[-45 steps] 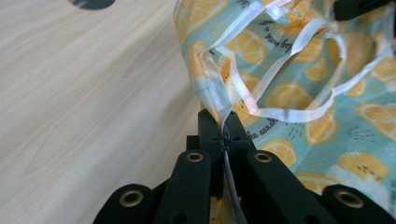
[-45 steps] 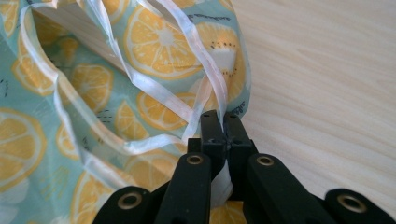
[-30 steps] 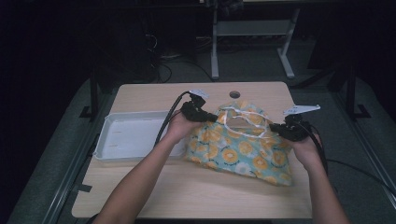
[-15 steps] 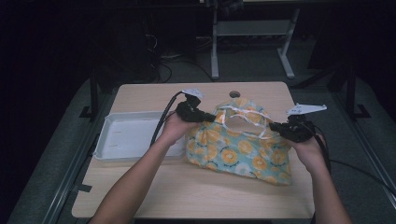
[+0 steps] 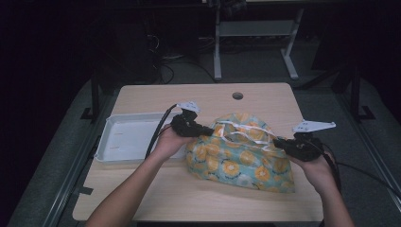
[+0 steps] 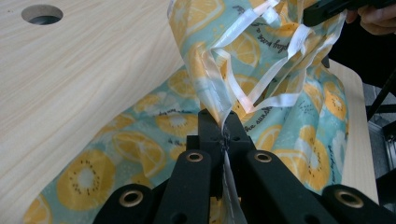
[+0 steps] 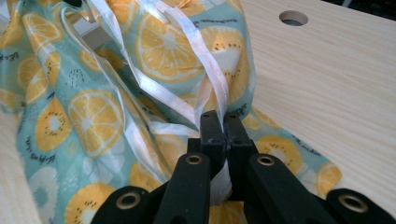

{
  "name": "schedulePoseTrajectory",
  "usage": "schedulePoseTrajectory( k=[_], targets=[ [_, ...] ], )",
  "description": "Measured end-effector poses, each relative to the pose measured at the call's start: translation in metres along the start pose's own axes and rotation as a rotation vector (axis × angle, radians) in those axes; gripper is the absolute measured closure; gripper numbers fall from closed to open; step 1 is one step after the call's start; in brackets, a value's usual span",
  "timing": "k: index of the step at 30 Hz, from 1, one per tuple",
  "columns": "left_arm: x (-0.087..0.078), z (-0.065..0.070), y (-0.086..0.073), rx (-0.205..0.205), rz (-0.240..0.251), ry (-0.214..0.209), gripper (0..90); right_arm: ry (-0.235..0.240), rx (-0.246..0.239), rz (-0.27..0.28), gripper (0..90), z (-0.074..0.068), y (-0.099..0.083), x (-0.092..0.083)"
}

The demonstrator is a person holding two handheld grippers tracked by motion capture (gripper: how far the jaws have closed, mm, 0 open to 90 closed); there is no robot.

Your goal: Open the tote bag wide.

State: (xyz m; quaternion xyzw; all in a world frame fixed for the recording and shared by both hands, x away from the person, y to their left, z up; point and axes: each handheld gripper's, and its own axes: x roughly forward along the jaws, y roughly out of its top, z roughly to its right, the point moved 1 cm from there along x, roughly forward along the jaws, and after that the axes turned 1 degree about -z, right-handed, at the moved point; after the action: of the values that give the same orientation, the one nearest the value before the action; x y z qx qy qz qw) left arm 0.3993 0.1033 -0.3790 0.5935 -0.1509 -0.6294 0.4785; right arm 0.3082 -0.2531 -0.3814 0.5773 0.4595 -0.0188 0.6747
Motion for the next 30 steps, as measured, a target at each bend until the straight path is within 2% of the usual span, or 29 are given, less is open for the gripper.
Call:
schedulePoseTrajectory(
  k=[7,9,15,19,20,25,27,30],
  targets=[
    [-0.009,0.013,-0.012,0.029,-0.002,-0.027,89.7,0.020,-0.006,-0.002,89.2,-0.014,-0.011,-0.013],
    [-0.011,0.020,-0.019,0.050,-0.013,-0.027,89.7,0.035,-0.008,-0.012,89.2,-0.023,-0.019,-0.016],
    [-0.011,0.030,-0.035,0.053,-0.046,-0.039,89.6,0.062,-0.011,-0.032,89.2,-0.039,-0.030,-0.022],
    [-0.009,0.035,-0.045,0.068,-0.078,-0.054,89.7,0.086,-0.020,-0.069,89.2,-0.047,-0.040,-0.015],
    [-0.007,0.037,-0.050,0.060,-0.082,-0.068,89.6,0.093,-0.018,-0.077,89.2,-0.048,-0.042,-0.012],
    [-0.004,0.041,-0.057,0.059,-0.113,-0.090,89.6,0.124,-0.038,-0.129,89.2,-0.055,-0.048,-0.002],
    [0.001,0.044,-0.059,0.078,-0.144,-0.098,89.7,0.144,-0.051,-0.143,89.2,-0.061,-0.049,0.002],
    [0.006,0.045,-0.060,0.082,-0.163,-0.098,89.6,0.152,-0.058,-0.169,89.2,-0.063,-0.050,0.006]
  ],
)
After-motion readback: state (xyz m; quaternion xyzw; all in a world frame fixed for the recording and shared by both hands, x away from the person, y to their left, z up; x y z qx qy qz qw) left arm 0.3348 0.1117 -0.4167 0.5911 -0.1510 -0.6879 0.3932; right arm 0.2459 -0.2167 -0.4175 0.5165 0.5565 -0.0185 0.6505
